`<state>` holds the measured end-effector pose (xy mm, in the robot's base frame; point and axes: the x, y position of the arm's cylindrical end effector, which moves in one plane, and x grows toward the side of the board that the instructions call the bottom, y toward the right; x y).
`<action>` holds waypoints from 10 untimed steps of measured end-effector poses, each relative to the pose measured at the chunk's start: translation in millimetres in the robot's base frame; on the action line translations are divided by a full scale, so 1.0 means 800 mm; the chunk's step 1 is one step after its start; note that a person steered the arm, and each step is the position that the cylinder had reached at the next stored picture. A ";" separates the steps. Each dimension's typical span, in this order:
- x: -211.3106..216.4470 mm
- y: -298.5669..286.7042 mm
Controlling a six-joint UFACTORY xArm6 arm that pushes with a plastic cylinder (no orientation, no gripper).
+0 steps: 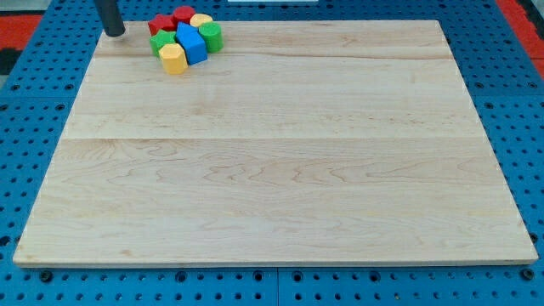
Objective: Push a group of blocks slightly right
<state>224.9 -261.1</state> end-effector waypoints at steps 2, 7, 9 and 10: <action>-0.006 0.041; 0.046 0.083; 0.069 0.119; 0.072 0.140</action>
